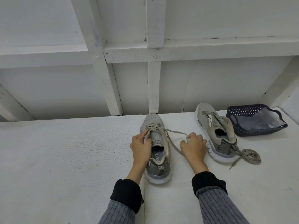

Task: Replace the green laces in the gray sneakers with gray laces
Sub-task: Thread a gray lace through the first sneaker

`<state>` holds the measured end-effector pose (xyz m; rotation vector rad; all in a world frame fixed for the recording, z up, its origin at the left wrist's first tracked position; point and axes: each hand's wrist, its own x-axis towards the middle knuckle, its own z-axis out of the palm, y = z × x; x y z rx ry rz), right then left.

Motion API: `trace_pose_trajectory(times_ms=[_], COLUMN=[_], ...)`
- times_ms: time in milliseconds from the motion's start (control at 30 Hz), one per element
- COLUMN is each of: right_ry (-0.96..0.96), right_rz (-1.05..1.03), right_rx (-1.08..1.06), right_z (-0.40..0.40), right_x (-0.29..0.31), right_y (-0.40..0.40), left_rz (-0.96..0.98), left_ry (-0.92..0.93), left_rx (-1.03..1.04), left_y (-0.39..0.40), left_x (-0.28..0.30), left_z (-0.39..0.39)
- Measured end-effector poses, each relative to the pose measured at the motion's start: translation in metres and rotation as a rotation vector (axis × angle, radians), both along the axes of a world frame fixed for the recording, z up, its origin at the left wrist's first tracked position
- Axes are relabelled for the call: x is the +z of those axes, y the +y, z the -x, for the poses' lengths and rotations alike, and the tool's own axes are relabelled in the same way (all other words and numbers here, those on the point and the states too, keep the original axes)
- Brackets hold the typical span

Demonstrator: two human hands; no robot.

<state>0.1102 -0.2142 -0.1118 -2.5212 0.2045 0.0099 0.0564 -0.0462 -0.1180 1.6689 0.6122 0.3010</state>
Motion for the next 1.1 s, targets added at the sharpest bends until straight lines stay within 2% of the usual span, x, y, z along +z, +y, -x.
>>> trace_pose_trajectory(times_ms=[33,133,233,433,600,800,933,1100], right_ry=[-0.029,-0.165,-0.197,-0.229,-0.145,0.057,0.221,0.362], right_rz=[0.052,-0.055,-0.061,-0.158,-0.263,-0.581,-0.657,-0.977], right_rx=[0.063,0.243,0.367,0.33,0.273,0.19,0.208,0.073], right_z=[-0.001,-0.002,-0.004,-0.001,-0.001,-0.002,-0.007,-0.016], right_x=[0.001,0.01,0.009,0.007,0.002,0.013,0.02,0.029], right_y=[0.004,0.021,0.033,0.032,0.032,0.032,0.033,0.041], left_rz=[-0.011,-0.038,-0.061,-0.042,-0.039,0.027,0.032,0.027], left_ry=[-0.005,-0.01,-0.011,-0.034,-0.03,-0.046,-0.044,-0.028], left_rx=[-0.006,-0.021,-0.027,-0.013,0.015,0.045,0.044,0.012], left_y=[0.001,0.001,0.002,0.0,0.0,0.0,0.001,0.002], left_x=[0.0,-0.002,-0.003,-0.002,-0.005,-0.004,-0.008,-0.001], left_z=[0.0,-0.002,-0.003,-0.002,-0.002,-0.002,-0.002,-0.001])
